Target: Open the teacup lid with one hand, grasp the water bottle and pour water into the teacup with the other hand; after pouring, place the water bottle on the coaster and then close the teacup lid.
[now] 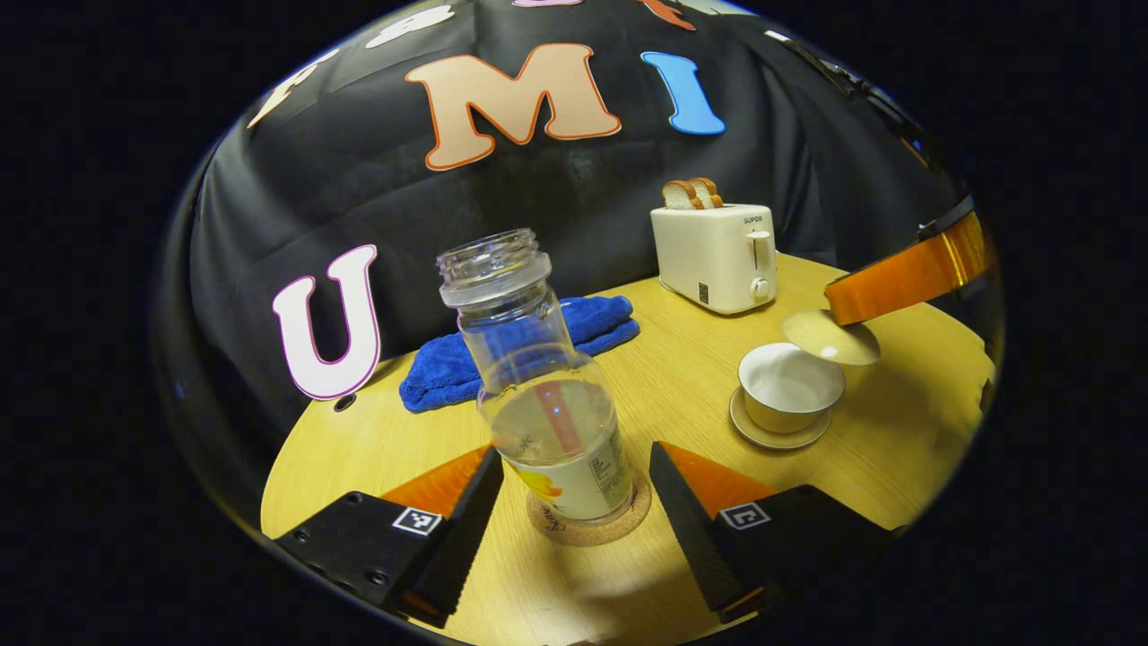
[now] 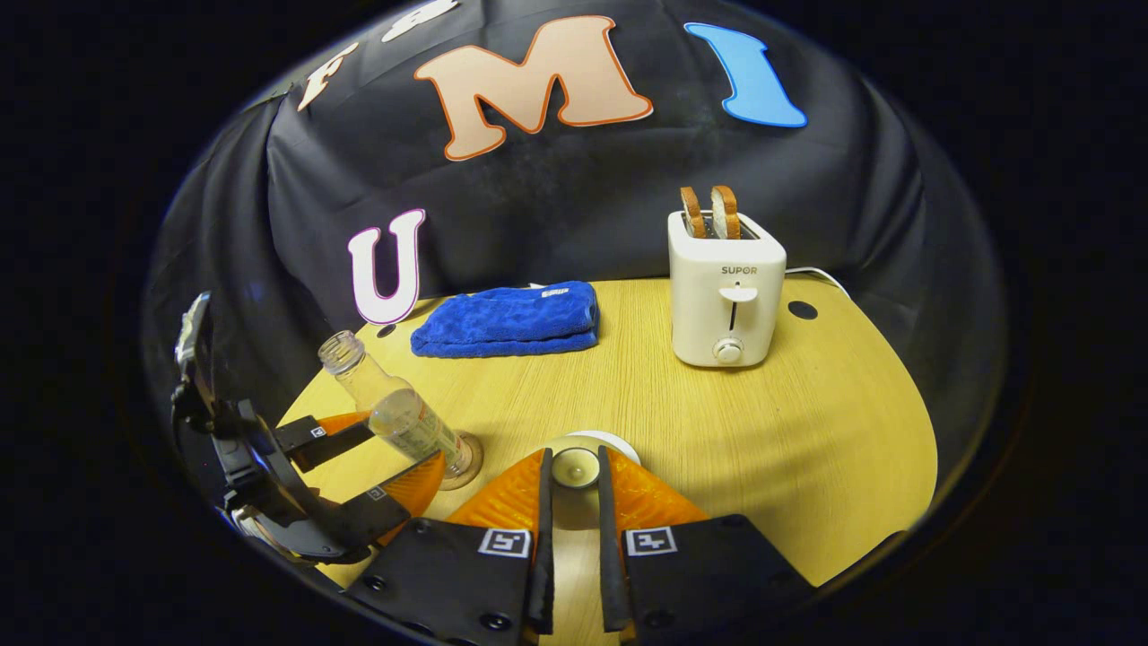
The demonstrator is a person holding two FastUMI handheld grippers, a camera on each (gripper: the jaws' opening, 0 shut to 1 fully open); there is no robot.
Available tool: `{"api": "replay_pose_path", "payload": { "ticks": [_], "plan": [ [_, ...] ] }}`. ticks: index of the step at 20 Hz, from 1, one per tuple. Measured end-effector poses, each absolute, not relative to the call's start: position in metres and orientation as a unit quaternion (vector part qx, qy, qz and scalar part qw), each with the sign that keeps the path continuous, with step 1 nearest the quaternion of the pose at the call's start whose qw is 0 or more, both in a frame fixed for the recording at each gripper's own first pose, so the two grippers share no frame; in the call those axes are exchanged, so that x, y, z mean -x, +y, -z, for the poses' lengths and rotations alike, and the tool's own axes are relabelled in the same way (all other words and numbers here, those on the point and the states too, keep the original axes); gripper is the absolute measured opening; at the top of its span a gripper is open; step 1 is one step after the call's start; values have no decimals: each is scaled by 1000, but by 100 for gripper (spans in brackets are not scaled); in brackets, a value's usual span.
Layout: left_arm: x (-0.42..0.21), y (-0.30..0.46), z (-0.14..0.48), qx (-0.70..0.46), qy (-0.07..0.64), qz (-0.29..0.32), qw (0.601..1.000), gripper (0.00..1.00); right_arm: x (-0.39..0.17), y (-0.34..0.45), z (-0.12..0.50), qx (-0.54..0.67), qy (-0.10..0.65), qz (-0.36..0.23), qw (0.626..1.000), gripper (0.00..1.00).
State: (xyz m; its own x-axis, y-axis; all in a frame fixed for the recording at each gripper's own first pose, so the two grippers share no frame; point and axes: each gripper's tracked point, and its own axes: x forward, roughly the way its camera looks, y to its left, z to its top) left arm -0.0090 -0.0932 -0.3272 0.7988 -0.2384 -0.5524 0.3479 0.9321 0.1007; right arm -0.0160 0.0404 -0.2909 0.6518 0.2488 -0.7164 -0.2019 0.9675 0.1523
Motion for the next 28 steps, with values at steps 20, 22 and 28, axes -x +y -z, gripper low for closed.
{"api": "replay_pose_path", "payload": {
  "ticks": [20,22,28],
  "plan": [
    [42,-60,289,-100,260,122,953,97,4,49,339,46,399,-128,907,26],
    [42,-58,284,-99,258,120,953,96,5,49,339,51,396,-126,908,23],
    [37,-50,244,-79,232,111,963,97,4,49,307,60,347,-125,928,61]
  ]
}}
